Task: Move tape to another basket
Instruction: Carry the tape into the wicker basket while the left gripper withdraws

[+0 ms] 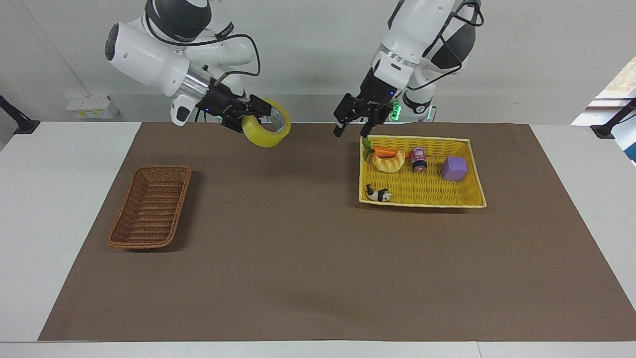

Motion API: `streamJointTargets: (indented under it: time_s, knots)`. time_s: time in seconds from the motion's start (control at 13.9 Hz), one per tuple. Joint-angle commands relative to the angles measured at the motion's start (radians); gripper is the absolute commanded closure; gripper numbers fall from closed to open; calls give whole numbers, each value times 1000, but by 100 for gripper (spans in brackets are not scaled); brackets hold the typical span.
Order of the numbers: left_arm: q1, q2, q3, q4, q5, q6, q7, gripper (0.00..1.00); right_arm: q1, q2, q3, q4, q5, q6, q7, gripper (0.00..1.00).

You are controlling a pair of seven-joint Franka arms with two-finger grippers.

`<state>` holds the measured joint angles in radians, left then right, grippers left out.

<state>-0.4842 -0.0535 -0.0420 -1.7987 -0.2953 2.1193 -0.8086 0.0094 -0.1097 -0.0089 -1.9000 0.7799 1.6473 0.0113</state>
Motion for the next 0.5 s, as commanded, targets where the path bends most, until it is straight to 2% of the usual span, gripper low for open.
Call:
streamJointTargets:
  time_s: [0.0,0.14,0.29,0.43]
  knots:
    - [114,-8,-10,4,15,-131,179,0,-158,-5,3,16,-30,-72,-117,100]
    - [191,-11,-10,-2,15,-200,312,0,-238,-1,3,9,-105,-52,-161,100]
    - [269,-11,-9,-2,22,-248,400,0,-310,53,3,12,-106,43,-233,100]
    - [321,-9,-9,1,97,-271,480,0,-363,154,1,19,-103,113,-371,100]
